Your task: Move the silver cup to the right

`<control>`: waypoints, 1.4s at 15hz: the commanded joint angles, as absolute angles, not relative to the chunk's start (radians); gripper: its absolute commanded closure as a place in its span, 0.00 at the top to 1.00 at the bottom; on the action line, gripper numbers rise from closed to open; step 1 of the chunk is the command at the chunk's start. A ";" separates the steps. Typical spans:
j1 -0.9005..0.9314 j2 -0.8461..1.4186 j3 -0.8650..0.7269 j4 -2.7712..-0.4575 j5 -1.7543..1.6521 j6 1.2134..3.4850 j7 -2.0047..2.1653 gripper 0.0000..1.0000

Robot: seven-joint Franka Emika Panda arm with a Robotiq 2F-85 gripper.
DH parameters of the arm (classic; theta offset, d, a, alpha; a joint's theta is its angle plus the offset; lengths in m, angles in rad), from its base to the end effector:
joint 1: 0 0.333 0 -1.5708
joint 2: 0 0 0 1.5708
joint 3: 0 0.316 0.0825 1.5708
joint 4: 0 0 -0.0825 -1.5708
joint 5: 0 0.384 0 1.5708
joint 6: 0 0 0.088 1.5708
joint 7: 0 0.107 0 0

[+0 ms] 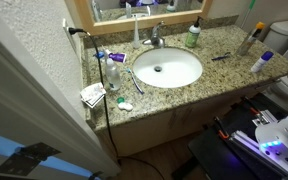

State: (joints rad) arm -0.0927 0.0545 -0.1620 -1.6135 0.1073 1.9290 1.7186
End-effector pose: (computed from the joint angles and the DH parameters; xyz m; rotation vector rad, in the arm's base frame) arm 0.5853 -0.1421 0.6090 -1.5655 2.4284 -0.1895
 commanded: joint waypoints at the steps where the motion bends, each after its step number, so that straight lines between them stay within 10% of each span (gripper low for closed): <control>1: -0.101 0.056 -0.150 -1.609 0.107 1.926 1.725 0.02; 21: -0.176 0.315 -0.231 -1.834 0.114 2.137 1.814 0.02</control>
